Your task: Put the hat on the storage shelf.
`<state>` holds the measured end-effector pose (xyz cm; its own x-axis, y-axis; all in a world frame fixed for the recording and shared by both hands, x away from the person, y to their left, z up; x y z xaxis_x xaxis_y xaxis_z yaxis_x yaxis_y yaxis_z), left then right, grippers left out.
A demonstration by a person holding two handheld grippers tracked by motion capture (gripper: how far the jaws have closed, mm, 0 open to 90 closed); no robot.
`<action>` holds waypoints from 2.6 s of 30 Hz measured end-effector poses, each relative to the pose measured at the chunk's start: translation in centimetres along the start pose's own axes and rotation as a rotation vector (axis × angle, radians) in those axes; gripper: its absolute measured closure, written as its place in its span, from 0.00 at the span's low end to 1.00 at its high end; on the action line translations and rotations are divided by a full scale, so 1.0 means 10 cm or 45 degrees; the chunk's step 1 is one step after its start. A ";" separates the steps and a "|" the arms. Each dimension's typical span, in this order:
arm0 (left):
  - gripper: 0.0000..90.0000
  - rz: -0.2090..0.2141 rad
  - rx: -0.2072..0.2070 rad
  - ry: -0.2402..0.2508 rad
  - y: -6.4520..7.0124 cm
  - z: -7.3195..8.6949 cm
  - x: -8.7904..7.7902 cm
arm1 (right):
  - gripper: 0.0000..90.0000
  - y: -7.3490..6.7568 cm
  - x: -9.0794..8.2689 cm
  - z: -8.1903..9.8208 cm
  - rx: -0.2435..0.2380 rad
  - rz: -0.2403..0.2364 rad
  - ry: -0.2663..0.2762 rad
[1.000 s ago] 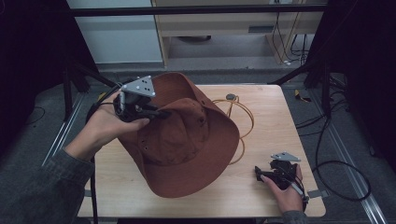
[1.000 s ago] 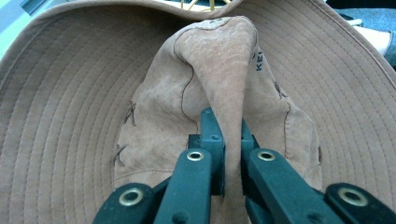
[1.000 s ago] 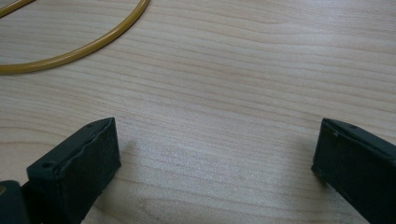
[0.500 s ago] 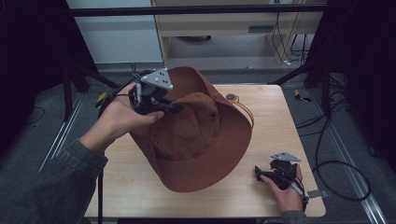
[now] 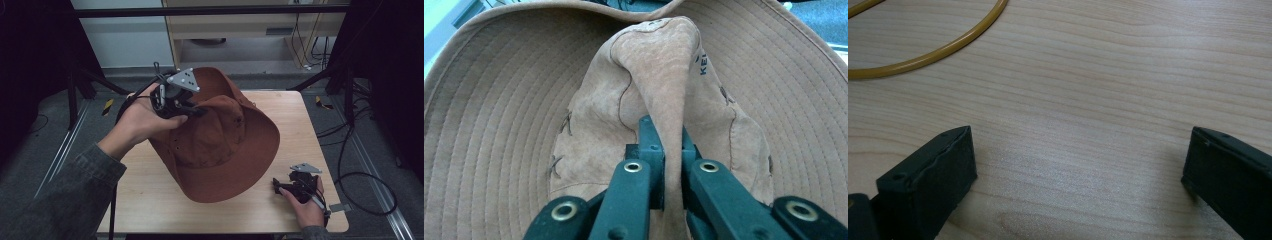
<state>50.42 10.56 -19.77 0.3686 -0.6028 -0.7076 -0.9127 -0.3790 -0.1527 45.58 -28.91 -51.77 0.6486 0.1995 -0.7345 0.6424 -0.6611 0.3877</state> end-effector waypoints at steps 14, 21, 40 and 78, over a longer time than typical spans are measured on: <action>0.98 -0.031 0.058 -0.019 0.04 -0.40 0.21 | 0.01 0.00 0.00 0.00 0.000 -0.002 0.001; 0.98 -0.037 0.065 -0.020 0.03 -0.60 0.36 | 0.01 0.00 0.00 0.00 0.001 -0.005 0.002; 0.98 -0.021 0.099 -0.061 -0.01 -1.07 0.79 | 0.01 0.01 0.00 0.00 -0.003 -0.006 0.004; 0.89 -0.020 0.043 -0.165 -0.12 -0.96 1.25 | 0.01 0.03 -0.01 0.00 -0.022 -0.007 0.001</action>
<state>57.80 -3.23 -21.80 0.3593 -0.5003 -0.7878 -0.9131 -0.3627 -0.1861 45.76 -29.13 -51.56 0.6456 0.2038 -0.7359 0.6528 -0.6473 0.3935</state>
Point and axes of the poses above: each handheld gripper's, and its own axes: x roughly forward along the jaws, z roughly out of its underside, y roughly to its right, the point moved 1 cm from there along x, roughly forward along the jaws, and after that the axes turned 5 degrees about -x, right-handed, at the moved point
